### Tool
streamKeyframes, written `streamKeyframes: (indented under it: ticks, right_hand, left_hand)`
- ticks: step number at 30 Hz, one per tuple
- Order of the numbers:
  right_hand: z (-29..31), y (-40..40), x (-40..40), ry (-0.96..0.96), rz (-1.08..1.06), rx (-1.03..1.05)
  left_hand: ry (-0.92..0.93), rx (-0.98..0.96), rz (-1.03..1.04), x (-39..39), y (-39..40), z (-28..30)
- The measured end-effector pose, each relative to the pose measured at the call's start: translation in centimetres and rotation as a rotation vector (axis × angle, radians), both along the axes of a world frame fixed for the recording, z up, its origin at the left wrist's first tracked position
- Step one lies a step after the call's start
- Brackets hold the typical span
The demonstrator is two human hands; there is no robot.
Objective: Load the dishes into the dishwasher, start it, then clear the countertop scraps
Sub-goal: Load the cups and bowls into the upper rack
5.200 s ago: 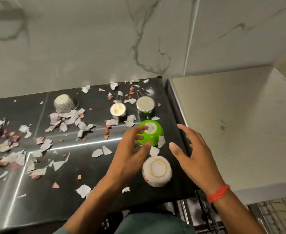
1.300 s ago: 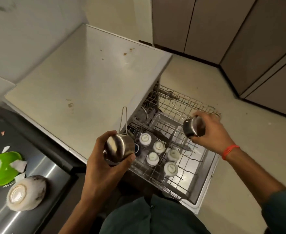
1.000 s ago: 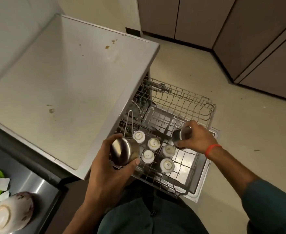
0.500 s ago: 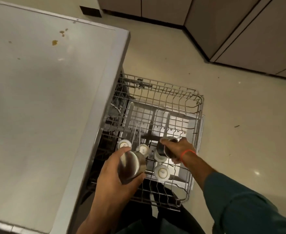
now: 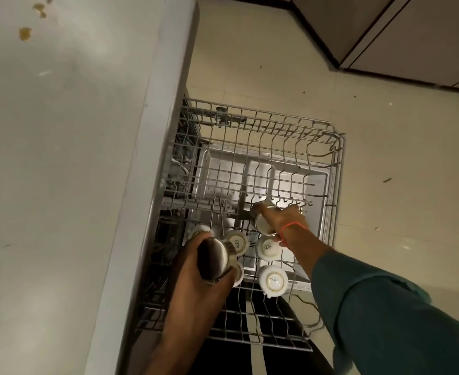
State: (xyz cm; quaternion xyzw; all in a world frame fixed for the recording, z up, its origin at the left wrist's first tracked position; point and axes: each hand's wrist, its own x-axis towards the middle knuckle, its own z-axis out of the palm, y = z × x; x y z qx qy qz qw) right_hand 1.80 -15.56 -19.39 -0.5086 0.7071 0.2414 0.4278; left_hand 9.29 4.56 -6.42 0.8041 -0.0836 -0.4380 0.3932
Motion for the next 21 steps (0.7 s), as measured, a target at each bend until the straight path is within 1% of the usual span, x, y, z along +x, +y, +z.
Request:
streamKeyframes:
  ticks: [3, 7, 12, 14, 17, 21]
  right_hand:
    - [-1.3, 0.1, 0.4, 0.03, 0.025, -0.014]
    - [-1.6, -0.6, 0.9, 0.069, 0.152, -0.011]
    - [-2.9, -1.2, 0.6, 0.116, 0.233, 0.014]
    - [-3.3, -1.4, 0.0, 0.083, 0.221, 0.009]
    - [-3.1, -1.8, -0.6, 0.006, 0.191, 0.008]
    - [-2.0, -1.9, -1.4, -0.078, 0.151, 0.024]
  left_hand:
    - [0.025, -0.012, -0.008, 0.2, -0.4, -0.7]
    - [0.045, 0.015, 0.018, 0.1, 0.3, -1.8]
    - [-0.031, 0.057, 0.086, 0.8, -0.6, -3.8]
    - [-0.037, 0.086, 0.124, 1.3, -1.7, -4.8]
    - [-0.059, 0.132, 0.256, 2.1, -3.8, -6.5]
    - [-0.056, 0.144, 0.402, 3.7, -6.1, -9.6]
